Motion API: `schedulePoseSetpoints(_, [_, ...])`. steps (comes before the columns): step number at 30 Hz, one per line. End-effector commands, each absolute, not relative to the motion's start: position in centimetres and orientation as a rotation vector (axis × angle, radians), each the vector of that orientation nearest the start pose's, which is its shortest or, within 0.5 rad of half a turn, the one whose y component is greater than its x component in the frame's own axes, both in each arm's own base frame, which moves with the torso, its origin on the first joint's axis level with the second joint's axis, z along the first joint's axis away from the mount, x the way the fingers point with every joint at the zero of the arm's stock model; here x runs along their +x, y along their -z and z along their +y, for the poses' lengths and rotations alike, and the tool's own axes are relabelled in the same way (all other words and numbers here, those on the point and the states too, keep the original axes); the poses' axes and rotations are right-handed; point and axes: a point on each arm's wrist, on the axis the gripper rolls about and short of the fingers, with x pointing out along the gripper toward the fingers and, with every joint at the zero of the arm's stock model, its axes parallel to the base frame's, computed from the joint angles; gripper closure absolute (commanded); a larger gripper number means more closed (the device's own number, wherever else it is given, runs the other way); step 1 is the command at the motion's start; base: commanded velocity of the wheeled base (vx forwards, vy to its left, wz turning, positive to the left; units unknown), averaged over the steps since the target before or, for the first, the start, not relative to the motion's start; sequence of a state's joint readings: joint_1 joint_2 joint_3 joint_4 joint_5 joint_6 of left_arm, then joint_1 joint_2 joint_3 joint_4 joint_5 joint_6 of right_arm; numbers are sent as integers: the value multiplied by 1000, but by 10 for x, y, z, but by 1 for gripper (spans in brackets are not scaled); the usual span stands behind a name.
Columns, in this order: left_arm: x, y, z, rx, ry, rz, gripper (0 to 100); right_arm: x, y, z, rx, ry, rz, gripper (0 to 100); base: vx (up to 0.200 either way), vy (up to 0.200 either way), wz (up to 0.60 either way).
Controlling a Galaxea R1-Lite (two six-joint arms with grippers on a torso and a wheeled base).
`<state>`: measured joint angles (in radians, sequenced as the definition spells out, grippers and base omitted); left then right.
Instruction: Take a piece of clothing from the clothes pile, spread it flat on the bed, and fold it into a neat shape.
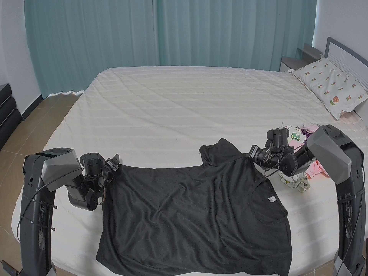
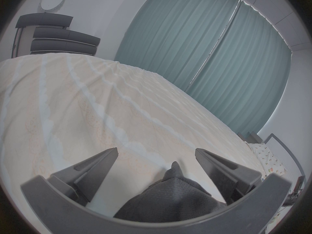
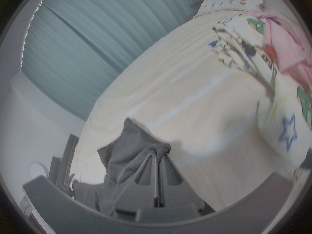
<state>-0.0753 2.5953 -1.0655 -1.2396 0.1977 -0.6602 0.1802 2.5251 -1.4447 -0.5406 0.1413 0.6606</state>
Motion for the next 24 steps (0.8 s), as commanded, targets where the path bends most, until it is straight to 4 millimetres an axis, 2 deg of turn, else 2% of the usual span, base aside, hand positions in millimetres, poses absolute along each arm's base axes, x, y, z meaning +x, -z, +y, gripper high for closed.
schedulePoseSetpoints(1, [436,45,-29,-616,-211,238,0,485,-12,73,665,-93,560,100,0,0,0])
schedulePoseSetpoints(2, [436,45,-29,-616,-211,238,0,488,-14,62,675,-75,545,100,0,0,0])
schedulePoseSetpoints(5, [436,45,-29,-616,-210,236,0,489,-9,53,680,-54,549,100,0,0,0])
schedulePoseSetpoints(9, [436,45,-30,-616,-206,236,0,491,1,50,680,-37,560,100,0,0,0])
schedulePoseSetpoints(13, [437,44,-31,-617,-204,232,0,498,-1,39,678,11,517,100,0,0,0])
schedulePoseSetpoints(24, [438,43,-31,-618,-196,228,0,498,6,35,675,37,512,100,0,0,0])
